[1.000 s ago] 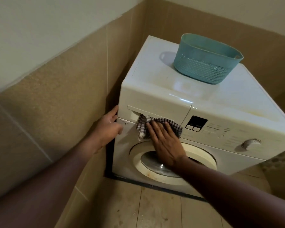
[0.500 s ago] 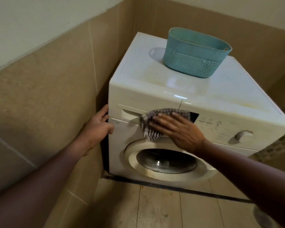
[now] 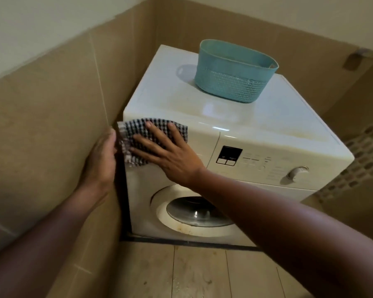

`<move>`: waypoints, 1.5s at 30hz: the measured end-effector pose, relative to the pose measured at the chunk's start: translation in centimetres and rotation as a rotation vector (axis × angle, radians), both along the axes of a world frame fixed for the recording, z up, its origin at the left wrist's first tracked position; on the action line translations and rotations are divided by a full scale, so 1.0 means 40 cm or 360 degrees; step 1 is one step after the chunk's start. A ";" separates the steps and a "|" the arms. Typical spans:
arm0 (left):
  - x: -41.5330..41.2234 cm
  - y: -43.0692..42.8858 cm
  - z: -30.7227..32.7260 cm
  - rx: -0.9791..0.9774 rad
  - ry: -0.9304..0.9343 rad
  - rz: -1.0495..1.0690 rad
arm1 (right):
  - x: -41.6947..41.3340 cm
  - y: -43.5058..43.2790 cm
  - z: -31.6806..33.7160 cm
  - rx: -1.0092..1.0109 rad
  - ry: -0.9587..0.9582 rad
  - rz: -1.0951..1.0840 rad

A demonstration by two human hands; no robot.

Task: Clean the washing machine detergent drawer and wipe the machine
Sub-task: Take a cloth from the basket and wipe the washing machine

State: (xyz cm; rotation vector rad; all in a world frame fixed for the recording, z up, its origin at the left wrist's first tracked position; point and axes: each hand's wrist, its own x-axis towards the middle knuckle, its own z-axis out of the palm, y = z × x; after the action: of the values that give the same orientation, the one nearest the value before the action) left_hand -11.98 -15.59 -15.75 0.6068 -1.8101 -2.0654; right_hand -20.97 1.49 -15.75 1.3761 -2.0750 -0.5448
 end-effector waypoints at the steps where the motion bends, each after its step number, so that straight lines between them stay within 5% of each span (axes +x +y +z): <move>1: 0.002 0.003 0.000 -0.0196 -0.0044 -0.0081 | -0.005 0.047 -0.005 0.0011 0.0010 -0.0009; 7: 0.032 0.089 0.024 -0.1407 -0.0185 -0.0124 | 0.013 0.328 -0.056 -0.0720 -0.0056 -0.0534; 12: -0.019 0.177 0.109 -0.2350 0.0206 -0.0361 | 0.077 0.305 -0.159 -0.1744 -0.0459 -0.1180; 16: -0.111 0.284 0.176 -0.2653 0.0317 -0.0743 | 0.118 0.204 -0.243 -0.1578 -0.0569 -0.1040; 19: -0.146 0.338 0.191 -0.2648 0.0281 -0.0855 | 0.081 0.286 -0.253 -0.0812 -0.0316 -0.0553; 21: -0.151 0.347 0.193 -0.2600 0.0273 -0.0778 | 0.028 0.370 -0.213 -0.0659 -0.0209 -0.0451; 26: -0.157 0.373 0.188 -0.2663 0.0201 -0.0577 | 0.008 0.400 -0.189 -0.1985 -0.0318 -0.1045; 30: -0.151 0.423 0.179 -0.2782 0.0055 -0.0654 | 0.057 0.308 -0.233 -0.1918 -0.0565 -0.1035; 33: -0.163 0.451 0.183 -0.2706 0.0150 -0.0847 | 0.008 0.399 -0.157 -0.2024 -0.0476 -0.0967; 36: -0.177 0.492 0.180 -0.2611 0.0193 -0.0927 | -0.030 0.420 -0.068 -0.2515 -0.0511 -0.1095; 40: -0.175 0.529 0.165 -0.2691 0.0088 -0.0808 | 0.064 0.322 -0.181 -0.2823 -0.0796 -0.0953; 45: -0.186 0.545 0.146 -0.2789 0.0191 -0.0881 | 0.043 0.341 -0.163 -0.4082 -0.1222 -0.0895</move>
State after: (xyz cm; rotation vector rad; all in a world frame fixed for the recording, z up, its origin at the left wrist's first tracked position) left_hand -19.42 6.23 -9.91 -0.5401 -2.8502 -0.0223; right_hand -19.26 15.15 -22.29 -0.7105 -1.4199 2.0316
